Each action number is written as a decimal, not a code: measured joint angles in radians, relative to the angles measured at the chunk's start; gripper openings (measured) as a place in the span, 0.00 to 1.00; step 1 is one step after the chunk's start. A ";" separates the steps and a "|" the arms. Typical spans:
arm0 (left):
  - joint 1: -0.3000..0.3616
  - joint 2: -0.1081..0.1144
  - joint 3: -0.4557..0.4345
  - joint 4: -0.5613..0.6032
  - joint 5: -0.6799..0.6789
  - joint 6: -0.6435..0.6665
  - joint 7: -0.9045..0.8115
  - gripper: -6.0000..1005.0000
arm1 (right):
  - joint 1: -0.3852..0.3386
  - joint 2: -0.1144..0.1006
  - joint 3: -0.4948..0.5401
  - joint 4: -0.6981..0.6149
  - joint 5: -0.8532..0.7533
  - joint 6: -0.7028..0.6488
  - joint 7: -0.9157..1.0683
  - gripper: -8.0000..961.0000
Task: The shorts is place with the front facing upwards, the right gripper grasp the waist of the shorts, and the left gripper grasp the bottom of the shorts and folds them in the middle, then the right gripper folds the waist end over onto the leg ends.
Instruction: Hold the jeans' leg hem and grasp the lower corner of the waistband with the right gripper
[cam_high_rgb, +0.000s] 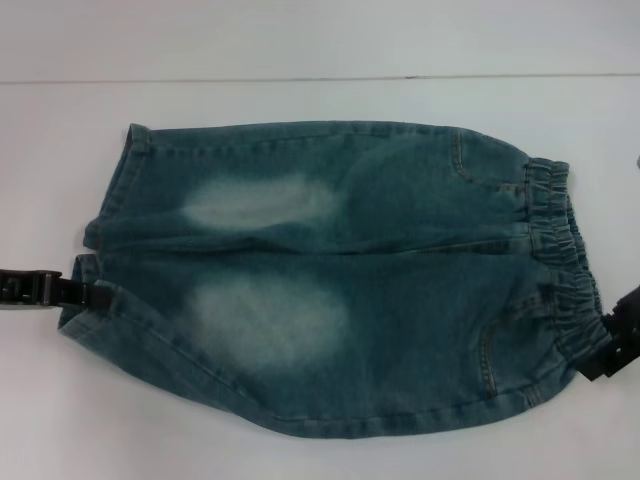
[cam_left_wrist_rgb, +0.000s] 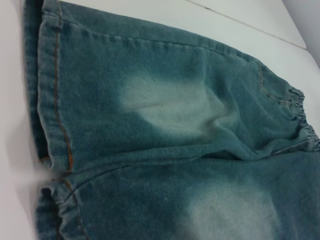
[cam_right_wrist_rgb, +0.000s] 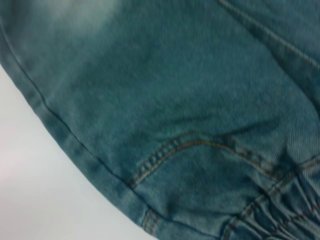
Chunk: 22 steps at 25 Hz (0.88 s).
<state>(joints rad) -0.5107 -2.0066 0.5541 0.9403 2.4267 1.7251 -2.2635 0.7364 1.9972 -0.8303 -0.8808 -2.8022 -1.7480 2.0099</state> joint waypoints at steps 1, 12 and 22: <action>0.000 0.000 0.000 0.000 0.000 0.000 0.000 0.04 | 0.000 -0.002 0.001 0.000 0.009 -0.002 0.000 0.77; 0.005 0.002 0.001 -0.011 0.000 -0.002 0.008 0.03 | -0.014 -0.005 0.003 -0.026 0.051 -0.007 -0.029 0.76; 0.008 0.003 0.000 -0.011 0.000 0.000 0.006 0.03 | -0.009 -0.005 0.004 -0.027 0.047 -0.008 -0.028 0.24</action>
<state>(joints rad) -0.5028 -2.0034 0.5538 0.9295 2.4267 1.7255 -2.2575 0.7275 1.9920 -0.8261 -0.9081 -2.7553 -1.7561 1.9822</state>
